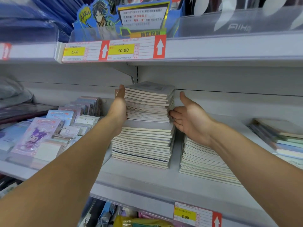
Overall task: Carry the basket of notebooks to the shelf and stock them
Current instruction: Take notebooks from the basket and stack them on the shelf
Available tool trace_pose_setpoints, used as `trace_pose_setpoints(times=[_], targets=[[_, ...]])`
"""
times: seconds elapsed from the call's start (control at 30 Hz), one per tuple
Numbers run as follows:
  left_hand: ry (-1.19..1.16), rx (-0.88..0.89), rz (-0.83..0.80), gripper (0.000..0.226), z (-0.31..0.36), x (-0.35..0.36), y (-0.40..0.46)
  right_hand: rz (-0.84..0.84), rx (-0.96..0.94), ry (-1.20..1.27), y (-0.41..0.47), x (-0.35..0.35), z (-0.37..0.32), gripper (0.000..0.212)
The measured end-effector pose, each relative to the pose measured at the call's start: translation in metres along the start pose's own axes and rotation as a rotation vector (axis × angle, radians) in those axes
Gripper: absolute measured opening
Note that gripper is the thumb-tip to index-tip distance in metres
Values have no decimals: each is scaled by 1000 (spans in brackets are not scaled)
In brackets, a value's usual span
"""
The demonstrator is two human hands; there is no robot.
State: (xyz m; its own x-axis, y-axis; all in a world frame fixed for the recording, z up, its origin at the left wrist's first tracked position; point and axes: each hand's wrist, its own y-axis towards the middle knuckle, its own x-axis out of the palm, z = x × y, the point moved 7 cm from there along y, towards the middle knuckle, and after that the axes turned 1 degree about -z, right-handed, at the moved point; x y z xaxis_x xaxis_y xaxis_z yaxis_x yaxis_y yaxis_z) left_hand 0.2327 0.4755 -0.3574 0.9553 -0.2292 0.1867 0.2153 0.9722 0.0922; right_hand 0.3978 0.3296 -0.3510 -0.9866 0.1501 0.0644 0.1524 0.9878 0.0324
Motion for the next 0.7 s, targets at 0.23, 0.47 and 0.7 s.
trace_pose_setpoints(times=[0.23,0.47,0.7], targets=[[143,-39,25,112,-6,2,4,-6,-20,16,4,3,6,72],[183,-44,58,143,-5,2,4,-11,73,-363,17,10,9,116],[111,-28,77,135,-2,4,-8,45,24,-163,19,4,8,96]])
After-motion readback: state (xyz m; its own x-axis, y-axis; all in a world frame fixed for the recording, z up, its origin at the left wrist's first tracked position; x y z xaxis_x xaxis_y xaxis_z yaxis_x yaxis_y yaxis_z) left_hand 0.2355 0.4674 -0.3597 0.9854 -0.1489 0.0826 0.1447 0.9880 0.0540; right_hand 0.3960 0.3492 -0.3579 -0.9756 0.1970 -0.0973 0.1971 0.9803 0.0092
